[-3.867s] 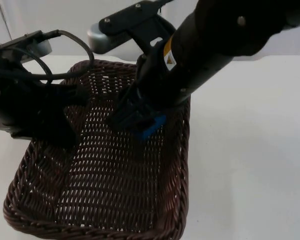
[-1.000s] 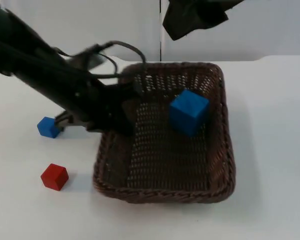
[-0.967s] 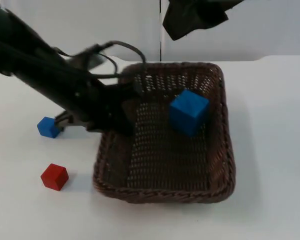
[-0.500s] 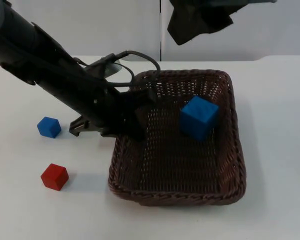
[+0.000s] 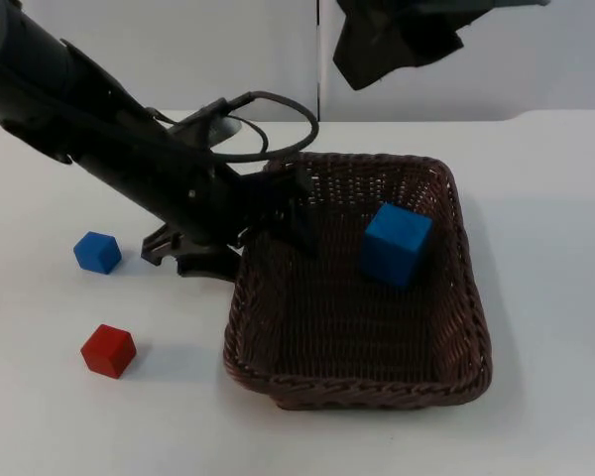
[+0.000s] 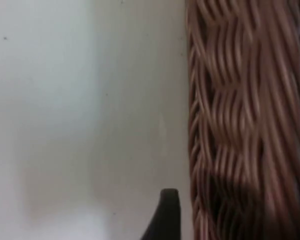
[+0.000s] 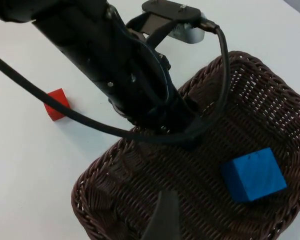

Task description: Pick up the basket with the left hand and place the largest block into the basket with the right hand.

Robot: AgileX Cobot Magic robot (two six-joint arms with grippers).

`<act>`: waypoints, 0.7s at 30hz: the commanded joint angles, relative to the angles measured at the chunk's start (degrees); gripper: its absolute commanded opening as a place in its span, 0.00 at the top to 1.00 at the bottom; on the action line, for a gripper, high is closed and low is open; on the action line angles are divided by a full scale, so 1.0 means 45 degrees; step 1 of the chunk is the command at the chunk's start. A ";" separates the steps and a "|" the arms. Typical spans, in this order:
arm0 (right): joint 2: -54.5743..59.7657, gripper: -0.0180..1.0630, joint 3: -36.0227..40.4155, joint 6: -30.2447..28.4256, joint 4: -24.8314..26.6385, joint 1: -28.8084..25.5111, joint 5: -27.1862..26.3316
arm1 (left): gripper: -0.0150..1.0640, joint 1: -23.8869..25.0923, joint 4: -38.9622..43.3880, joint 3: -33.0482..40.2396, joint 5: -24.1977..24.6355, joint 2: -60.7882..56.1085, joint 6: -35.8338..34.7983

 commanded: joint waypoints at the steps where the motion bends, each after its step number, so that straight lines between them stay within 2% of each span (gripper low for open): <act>1: -0.0111 0.34 -0.0029 -0.0046 -0.0072 -0.0018 -0.0059 | 0.29 0.0094 0.0080 -0.0068 0.0056 -0.0346 0.0087; 9: -0.0111 0.34 -0.0029 0.0029 -0.0301 -0.0018 -0.0169 | 0.29 0.0455 0.1084 -0.0068 -0.0245 -0.1438 0.0251; 15: -0.0612 0.34 -0.0029 0.0147 -0.0301 -0.0018 -0.0769 | 0.29 0.0455 0.2584 -0.0041 -0.0245 -0.2370 -0.0447; 21: -0.1565 0.34 0.0335 0.0261 -0.0301 -0.0018 -0.1157 | 0.29 0.0455 0.2970 0.0202 -0.0080 -0.3215 -0.0447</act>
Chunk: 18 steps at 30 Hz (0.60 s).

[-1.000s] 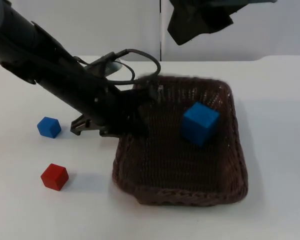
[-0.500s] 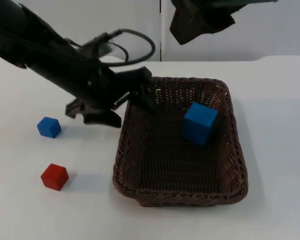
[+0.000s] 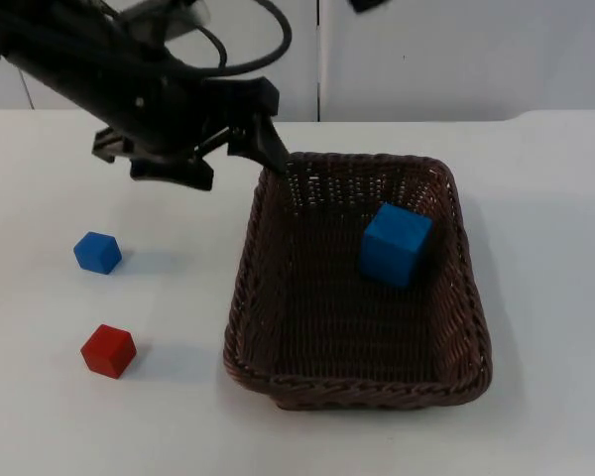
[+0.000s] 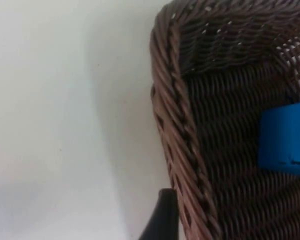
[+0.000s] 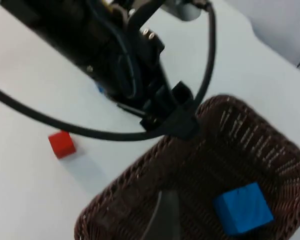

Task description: Pick up the basket with the left hand and place the largest block into the basket with the right hand.

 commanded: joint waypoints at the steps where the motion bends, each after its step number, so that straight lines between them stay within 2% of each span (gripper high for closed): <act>1: -0.0827 0.34 0.0538 0.0192 -0.0063 -0.0018 -0.0663 | 0.29 0.0014 0.0281 0.0305 0.0162 -0.0723 -0.0117; 6: -0.2045 0.34 0.1751 0.0232 -0.0063 -0.0018 -0.1340 | 0.29 0.0014 0.0605 0.0917 0.0004 -0.1718 -0.0117; 18: -0.4675 0.34 0.3760 0.0232 -0.0063 -0.0018 -0.1601 | 0.29 0.0014 0.0790 0.2756 -0.0410 -0.4517 -0.0117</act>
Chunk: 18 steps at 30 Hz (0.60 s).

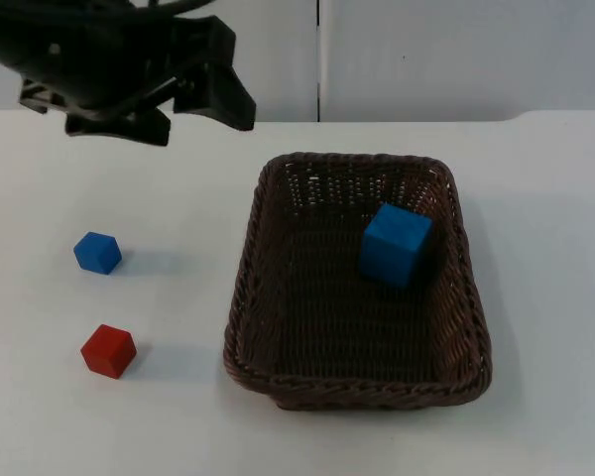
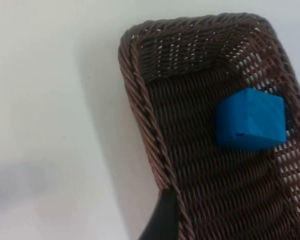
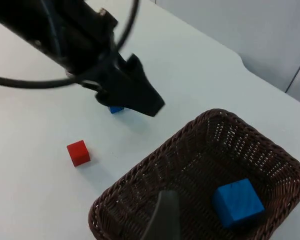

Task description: Pick up the basket with the left hand and place the largest block into the basket with the right hand.

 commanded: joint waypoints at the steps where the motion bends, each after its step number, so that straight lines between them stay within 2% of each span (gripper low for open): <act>1: -0.0531 0.34 0.0349 0.0044 -0.0036 -0.0018 -0.0291 | 0.29 0.0014 0.0126 0.0397 -0.0252 -0.0699 -0.0062; 18: -0.4057 0.34 0.3296 0.0270 -0.0036 -0.0018 -0.0373 | 0.29 0.0014 0.1161 0.3089 -0.0480 -0.6216 -0.0015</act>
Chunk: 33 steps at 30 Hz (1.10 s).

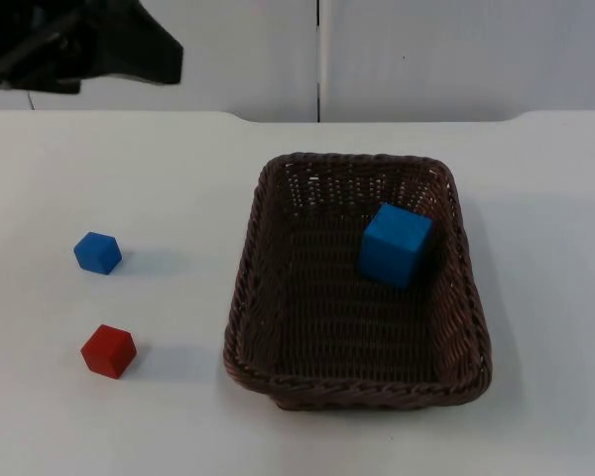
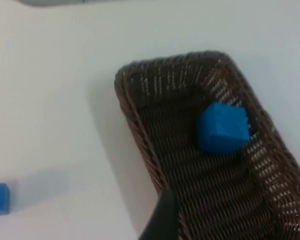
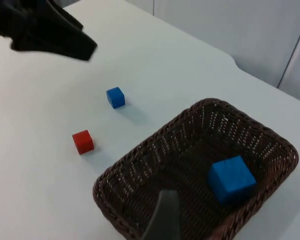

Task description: Pick up the basket with the left hand and place the largest block into the basket with the right hand.

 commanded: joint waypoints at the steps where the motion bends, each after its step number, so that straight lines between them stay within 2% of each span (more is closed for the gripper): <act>1: -0.0805 0.34 0.0678 0.0038 -0.0036 -0.0018 -0.0182 | 0.29 0.0014 0.0376 0.0369 0.0054 -0.1284 -0.0015; 8: -0.2488 0.34 0.1929 0.0057 -0.0036 -0.0018 -0.0123 | 0.29 0.0014 0.0721 0.0424 0.0566 -0.3279 -0.0015; 21: -0.5721 0.34 0.3274 0.0057 0.0012 -0.0018 0.1032 | 0.29 0.0014 0.1452 0.0424 0.2060 -0.6227 -0.0015; 30: -0.7702 0.34 0.3336 0.0197 0.0041 -0.0018 0.2121 | 0.29 0.0014 0.2781 0.0424 0.3348 -0.7470 -0.1316; 33: -0.8564 0.34 0.3336 0.0197 0.0041 -0.0018 0.2652 | 0.29 0.0014 0.3792 0.0424 0.3858 -0.8152 -0.2256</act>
